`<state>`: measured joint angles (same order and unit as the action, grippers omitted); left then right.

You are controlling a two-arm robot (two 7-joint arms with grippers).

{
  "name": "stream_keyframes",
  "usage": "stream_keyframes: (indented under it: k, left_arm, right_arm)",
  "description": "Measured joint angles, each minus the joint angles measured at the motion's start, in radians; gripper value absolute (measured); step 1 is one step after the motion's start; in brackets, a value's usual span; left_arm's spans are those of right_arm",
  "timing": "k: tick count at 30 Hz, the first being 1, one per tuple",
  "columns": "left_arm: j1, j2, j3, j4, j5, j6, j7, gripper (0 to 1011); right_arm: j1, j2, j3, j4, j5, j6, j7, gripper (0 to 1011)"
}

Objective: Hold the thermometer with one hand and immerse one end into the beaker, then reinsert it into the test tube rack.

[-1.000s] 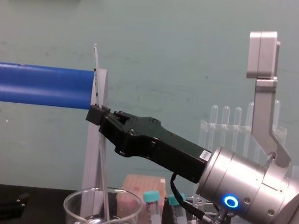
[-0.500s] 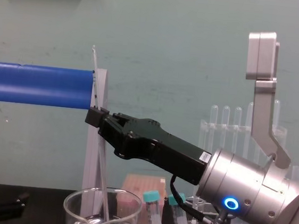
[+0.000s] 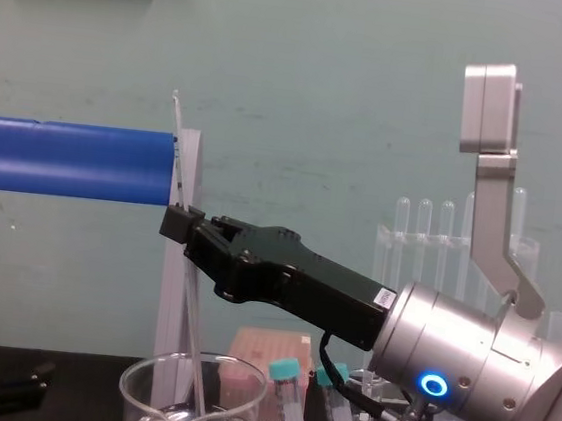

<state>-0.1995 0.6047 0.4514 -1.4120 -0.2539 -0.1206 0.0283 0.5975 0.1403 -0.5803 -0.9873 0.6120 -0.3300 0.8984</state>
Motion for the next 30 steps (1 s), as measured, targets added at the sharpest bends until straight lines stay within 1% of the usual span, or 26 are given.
stream_keyframes:
  k: [30]
  left_arm:
    - [0.0, 0.0, 0.0, 0.0, 0.0, 0.0, 0.0, 1008]
  right_arm:
    - [-0.007, 0.006, -0.007, -0.015, -0.005, 0.009, -0.002, 55]
